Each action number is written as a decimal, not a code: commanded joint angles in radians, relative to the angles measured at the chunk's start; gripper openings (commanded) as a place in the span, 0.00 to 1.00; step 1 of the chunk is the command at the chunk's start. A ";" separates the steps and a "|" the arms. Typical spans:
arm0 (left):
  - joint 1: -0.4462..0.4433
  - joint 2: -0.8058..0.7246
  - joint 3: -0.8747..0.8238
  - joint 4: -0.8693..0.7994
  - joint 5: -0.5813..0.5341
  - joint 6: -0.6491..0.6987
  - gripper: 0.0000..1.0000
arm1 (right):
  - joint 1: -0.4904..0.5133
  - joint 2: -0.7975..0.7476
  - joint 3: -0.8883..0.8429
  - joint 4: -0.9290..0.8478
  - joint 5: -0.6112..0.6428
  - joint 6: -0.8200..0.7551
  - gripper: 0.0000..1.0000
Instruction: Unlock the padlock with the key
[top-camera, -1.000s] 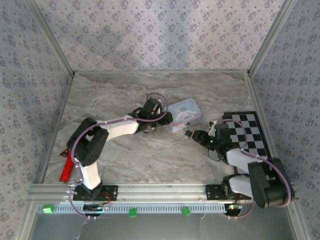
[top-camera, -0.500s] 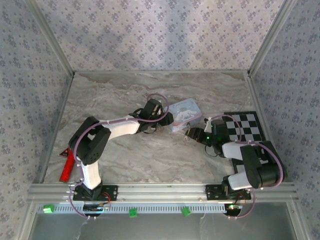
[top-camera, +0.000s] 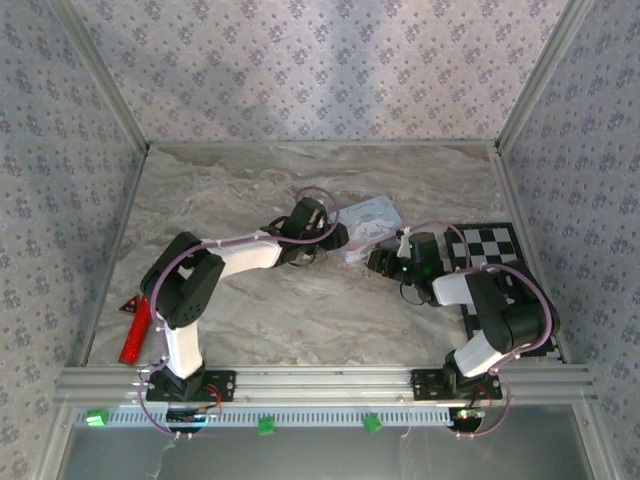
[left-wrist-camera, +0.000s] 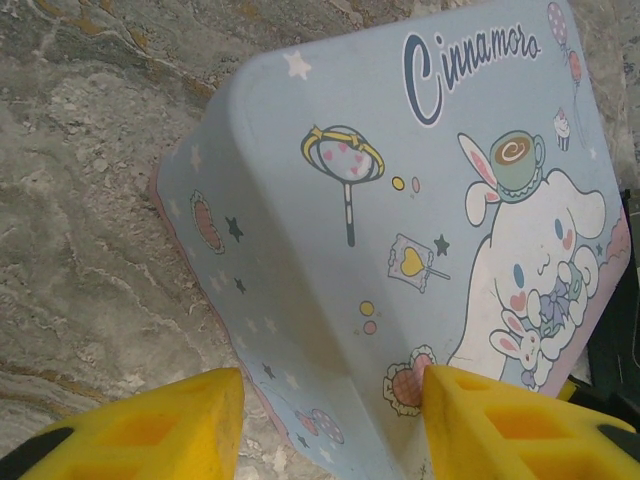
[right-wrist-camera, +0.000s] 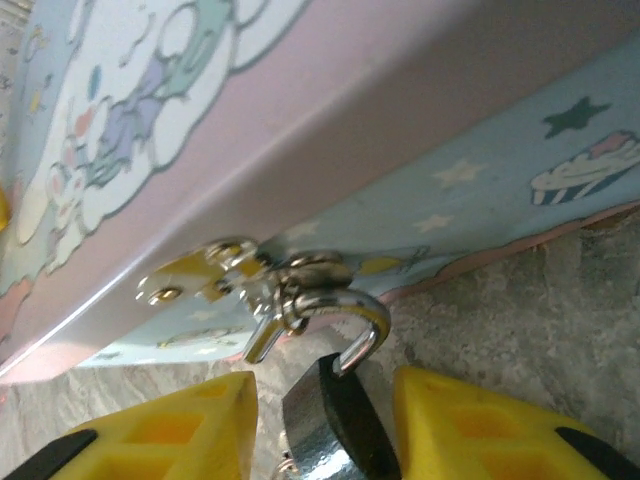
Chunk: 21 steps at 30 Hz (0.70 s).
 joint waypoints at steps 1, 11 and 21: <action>-0.003 0.025 -0.022 -0.002 -0.030 -0.015 0.50 | 0.027 0.073 0.015 -0.041 0.017 0.000 0.35; 0.011 0.008 -0.057 0.008 -0.054 -0.023 0.49 | 0.034 0.087 -0.020 0.031 -0.008 0.056 0.20; 0.015 0.003 -0.071 0.015 -0.060 -0.032 0.49 | -0.002 0.031 -0.062 0.119 -0.042 0.168 0.08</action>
